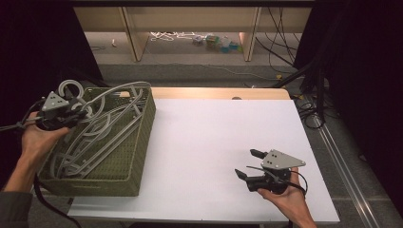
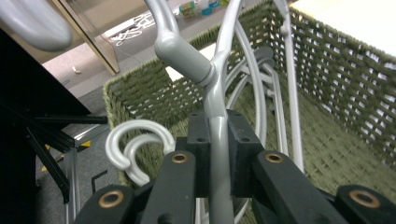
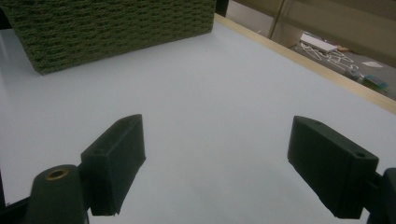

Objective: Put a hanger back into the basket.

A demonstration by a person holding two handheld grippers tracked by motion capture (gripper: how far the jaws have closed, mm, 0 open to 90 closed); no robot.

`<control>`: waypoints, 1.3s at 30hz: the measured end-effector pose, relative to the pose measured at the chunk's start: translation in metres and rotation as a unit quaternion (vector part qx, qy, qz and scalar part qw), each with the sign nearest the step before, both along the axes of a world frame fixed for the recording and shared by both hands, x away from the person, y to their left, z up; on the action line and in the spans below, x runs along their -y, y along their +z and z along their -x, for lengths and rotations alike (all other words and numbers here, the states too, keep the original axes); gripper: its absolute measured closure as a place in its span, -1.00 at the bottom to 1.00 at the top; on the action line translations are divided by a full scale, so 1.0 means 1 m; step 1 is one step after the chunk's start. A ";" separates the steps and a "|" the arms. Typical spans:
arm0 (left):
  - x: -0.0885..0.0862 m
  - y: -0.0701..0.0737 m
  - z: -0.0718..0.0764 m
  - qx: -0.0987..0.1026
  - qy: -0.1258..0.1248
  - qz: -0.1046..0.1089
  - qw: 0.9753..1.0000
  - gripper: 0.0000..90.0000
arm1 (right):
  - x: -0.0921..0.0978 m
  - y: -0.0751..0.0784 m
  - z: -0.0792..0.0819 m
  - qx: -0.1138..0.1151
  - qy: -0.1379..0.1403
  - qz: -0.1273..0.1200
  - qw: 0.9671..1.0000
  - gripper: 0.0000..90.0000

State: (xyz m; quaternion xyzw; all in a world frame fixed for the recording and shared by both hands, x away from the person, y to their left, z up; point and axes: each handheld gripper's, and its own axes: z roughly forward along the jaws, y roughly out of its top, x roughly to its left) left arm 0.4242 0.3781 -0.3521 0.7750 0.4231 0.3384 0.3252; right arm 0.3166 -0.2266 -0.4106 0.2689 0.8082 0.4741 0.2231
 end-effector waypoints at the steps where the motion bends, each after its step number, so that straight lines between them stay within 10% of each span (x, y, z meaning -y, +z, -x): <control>1: 0.000 -0.003 0.000 -0.002 0.002 0.005 1.000 0.81 | 0.000 0.000 0.000 0.000 0.001 0.000 1.000 -0.56; 11: -0.009 -0.019 0.001 -0.018 0.026 0.002 0.999 0.81 | 0.000 0.001 0.000 0.002 0.002 0.001 1.000 -0.56; 21: 0.002 -0.034 -0.007 -0.063 -0.007 -0.031 0.998 0.79 | 0.002 0.001 0.000 0.003 -0.001 0.002 1.000 -0.56; 31: -0.005 -0.044 -0.010 -0.082 0.032 -0.017 0.996 0.75 | 0.002 0.000 -0.001 -0.001 0.002 0.003 1.000 -0.56; 39: -0.013 -0.035 -0.002 -0.066 0.061 0.014 0.996 0.32 | 0.002 0.000 -0.001 -0.002 0.001 0.002 1.000 -0.56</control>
